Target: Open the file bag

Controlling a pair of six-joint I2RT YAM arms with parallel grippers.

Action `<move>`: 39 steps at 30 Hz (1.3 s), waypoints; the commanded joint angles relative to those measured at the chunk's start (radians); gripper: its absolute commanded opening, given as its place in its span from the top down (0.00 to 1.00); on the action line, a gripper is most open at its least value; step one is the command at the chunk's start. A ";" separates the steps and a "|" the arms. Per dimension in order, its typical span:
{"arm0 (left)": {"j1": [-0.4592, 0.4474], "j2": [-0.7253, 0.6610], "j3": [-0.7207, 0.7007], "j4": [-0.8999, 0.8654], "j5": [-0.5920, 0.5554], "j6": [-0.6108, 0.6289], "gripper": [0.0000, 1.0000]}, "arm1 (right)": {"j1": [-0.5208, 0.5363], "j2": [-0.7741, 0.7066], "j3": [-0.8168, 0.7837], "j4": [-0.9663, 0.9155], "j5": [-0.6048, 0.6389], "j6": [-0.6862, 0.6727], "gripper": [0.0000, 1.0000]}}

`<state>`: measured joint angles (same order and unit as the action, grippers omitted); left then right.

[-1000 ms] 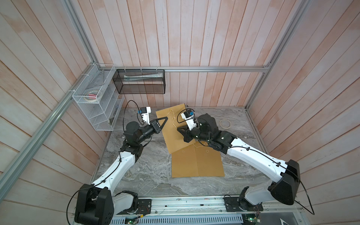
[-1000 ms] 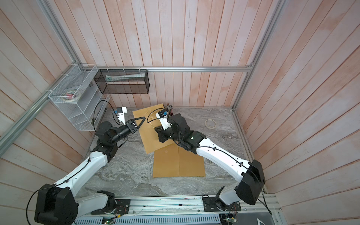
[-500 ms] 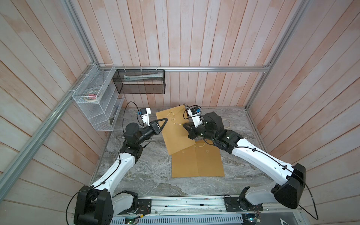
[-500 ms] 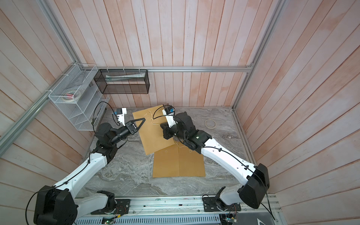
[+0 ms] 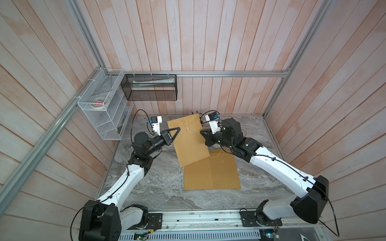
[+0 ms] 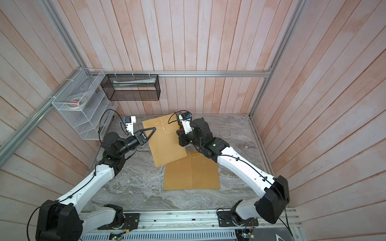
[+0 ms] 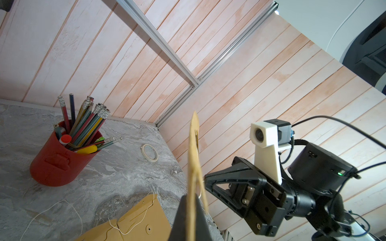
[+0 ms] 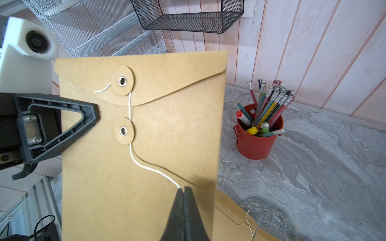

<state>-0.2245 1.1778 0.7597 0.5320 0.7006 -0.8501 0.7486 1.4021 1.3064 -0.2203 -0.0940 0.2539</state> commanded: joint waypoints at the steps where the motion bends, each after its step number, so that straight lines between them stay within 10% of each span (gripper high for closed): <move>1: 0.005 -0.028 -0.023 0.027 0.023 0.006 1.00 | -0.008 -0.016 0.030 -0.028 0.008 -0.017 1.00; 39: -0.075 0.014 -0.045 0.070 0.051 0.004 1.00 | -0.011 0.127 0.302 -0.073 -0.090 -0.081 1.00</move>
<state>-0.2920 1.1835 0.7204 0.5629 0.7364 -0.8501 0.7319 1.5112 1.5703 -0.2718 -0.1604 0.1856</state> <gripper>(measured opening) 0.049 0.042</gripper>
